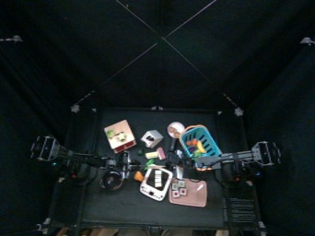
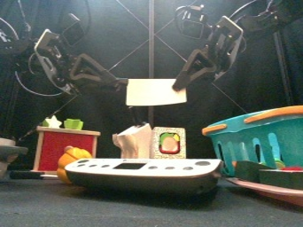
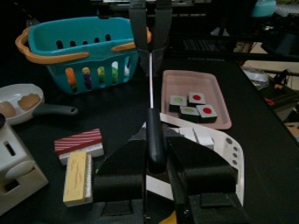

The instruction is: Cut sushi roll

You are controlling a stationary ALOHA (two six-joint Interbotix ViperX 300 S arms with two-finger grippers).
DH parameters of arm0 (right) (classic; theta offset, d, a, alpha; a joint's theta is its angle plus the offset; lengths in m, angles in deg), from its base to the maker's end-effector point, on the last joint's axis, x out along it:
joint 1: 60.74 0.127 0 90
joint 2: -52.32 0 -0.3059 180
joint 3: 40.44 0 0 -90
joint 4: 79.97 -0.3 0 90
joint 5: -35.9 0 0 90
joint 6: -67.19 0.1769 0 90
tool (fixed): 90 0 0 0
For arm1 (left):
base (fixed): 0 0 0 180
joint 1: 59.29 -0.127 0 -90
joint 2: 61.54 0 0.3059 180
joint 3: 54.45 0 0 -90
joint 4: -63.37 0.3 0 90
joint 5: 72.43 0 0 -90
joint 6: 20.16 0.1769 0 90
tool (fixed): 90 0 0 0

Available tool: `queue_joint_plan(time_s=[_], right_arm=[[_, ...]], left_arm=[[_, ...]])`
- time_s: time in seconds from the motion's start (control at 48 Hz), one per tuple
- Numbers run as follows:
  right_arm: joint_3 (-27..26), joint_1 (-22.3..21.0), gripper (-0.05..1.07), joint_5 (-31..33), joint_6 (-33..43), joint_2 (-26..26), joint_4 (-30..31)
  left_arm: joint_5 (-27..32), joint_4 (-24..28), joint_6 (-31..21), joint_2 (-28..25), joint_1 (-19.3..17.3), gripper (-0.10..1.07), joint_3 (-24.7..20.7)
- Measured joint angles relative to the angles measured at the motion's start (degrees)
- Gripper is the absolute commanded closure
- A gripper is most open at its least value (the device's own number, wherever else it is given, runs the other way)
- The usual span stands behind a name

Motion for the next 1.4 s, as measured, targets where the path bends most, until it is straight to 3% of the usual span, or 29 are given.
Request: queue_joint_plan(time_s=[0.458,0.854,1.396], right_arm=[[1.05,4.39,0.61,0.0,0.18,-3.08,-1.58],[1.05,4.57,0.61,0.26,0.18,-6.59,-1.67],[1.05,4.66,0.61,0.35,0.26,-7.38,-2.02]], left_arm=[[-0.09,-2.02,0.0,-5.19,1.93,0.58,-0.7],[0.18,-2.2,0.0,-8.61,2.11,0.58,-1.41],[0.97,-2.2,0.0,-8.96,2.2,0.58,-1.67]])
